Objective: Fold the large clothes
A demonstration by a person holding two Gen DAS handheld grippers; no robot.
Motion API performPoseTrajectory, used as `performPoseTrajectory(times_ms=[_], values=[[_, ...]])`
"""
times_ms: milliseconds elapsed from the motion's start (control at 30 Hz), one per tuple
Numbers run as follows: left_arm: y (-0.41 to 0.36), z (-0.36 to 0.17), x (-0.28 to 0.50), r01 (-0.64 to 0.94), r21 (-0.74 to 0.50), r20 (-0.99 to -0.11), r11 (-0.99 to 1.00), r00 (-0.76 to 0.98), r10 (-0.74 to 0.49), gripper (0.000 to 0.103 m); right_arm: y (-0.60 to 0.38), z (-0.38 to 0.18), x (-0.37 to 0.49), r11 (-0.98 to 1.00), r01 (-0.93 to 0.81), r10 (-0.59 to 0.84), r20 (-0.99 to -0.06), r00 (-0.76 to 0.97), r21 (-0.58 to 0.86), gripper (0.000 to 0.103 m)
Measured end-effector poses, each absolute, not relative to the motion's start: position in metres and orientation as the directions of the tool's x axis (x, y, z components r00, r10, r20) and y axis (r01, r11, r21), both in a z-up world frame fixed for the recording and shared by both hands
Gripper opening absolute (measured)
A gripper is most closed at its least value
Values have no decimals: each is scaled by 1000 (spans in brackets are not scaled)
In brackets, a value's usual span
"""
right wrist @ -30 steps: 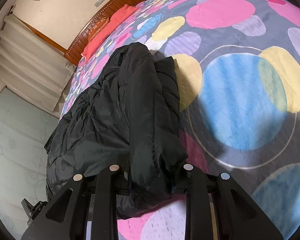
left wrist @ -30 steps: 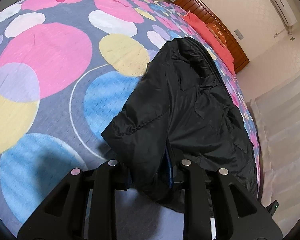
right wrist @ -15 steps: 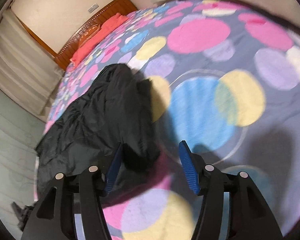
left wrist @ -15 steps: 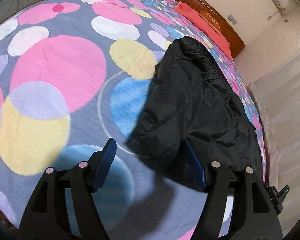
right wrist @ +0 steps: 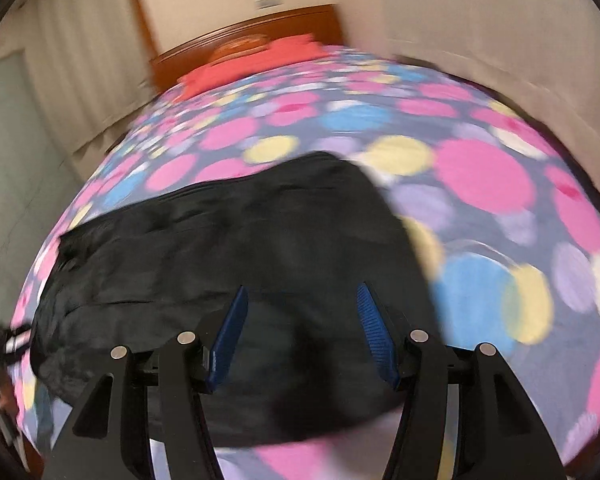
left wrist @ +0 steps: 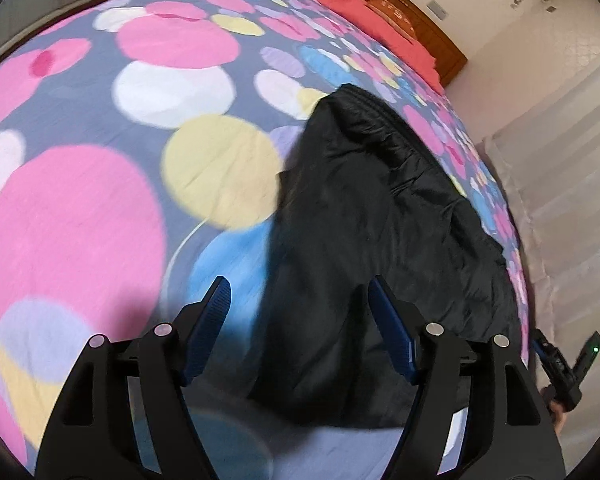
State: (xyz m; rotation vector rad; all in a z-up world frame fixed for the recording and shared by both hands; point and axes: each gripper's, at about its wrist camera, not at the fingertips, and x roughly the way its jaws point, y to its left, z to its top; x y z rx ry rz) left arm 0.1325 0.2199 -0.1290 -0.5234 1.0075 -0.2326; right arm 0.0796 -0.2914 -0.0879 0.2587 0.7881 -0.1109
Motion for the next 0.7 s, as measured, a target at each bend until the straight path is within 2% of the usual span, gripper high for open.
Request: performPoseTrajectory(times_ms=[167,300,500,567,700], values=[[209,-128,163,-4,-514,-749,858,490,-447,71,-226,-89,121,988,88,32,-724,689,128,57],[204,-136,180,-7,-485,-777,875,463,-427,71,-191,-96,143,996,68,-1,-734,680,61,57],[201,-149,186,-19,-486,-786,874,448,-427,73,-173,-136,158,998,57,-39,-780,625,-4,57],[201,-153,185,-27,-484,-787,875,451,-421,78,-170,-143,158,998,51,-52,-775,629,-25,57],[199,-157,184,-32,-498,-781,867,452,-431,78,-169,-146,158,998,54,-58,-776,628,-32,57]])
